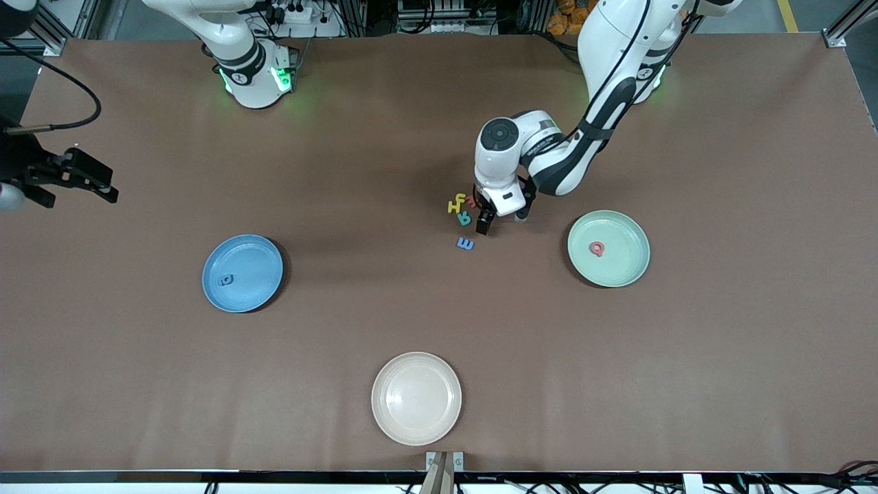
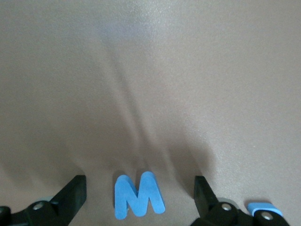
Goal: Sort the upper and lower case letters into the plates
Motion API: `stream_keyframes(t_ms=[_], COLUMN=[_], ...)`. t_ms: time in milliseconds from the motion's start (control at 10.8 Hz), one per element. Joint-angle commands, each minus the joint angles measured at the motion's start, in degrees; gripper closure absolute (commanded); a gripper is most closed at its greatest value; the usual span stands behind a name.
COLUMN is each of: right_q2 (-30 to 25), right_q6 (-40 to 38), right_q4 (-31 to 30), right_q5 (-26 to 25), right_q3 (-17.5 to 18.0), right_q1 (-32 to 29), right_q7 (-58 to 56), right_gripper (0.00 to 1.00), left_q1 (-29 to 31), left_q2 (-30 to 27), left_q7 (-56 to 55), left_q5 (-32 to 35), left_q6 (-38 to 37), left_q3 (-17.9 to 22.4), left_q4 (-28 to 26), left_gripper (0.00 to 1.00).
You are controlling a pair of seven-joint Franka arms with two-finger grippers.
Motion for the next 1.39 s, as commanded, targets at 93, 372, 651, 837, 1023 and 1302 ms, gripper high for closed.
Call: stream_keyframes(t_ms=[93,372,651,837,1023,1302], right_q2=[-0.2,-0.8,-1.4,-1.4,-1.3,-1.4], right_q6=[-4.9,-5.6,-6.0,-6.2,-6.0,-4.6], right_q4=[3.9,4.1,3.8,3.3,2.6,0.4], right_q5=[0.9,0.9,1.0,1.1,1.4,1.4], right_q3=[0.1,-1.1,-1.4,-1.8,-1.8,-1.8], right_q1=[0.4,0.4,0.3,0.4,1.4,2.1], right_q7=[3.8,3.3,3.2,3.2,2.6,2.5], right_gripper=[0.00,0.00,0.00,0.00,0.00,0.00], left_q1=[0.5,0.6,0.5,0.5,0.5,0.6], left_q2=[-0.4,-0.4,-0.1,-0.1,-0.1,-0.1], left_q7=[-1.8,-2.1,-2.0,-1.8,-1.5,-0.4], left_q5=[2.1,1.7,1.3,1.4,1.4,1.7], left_q6=[0.4,0.3,0.2,0.1,0.1,-0.3], left_q3=[0.2,0.2,0.2,0.2,0.2,0.2], left_q4=[-1.3,-0.5,0.3,0.3,0.3,0.3], left_gripper=[0.02,0.13,0.40,0.55,0.65,0.81])
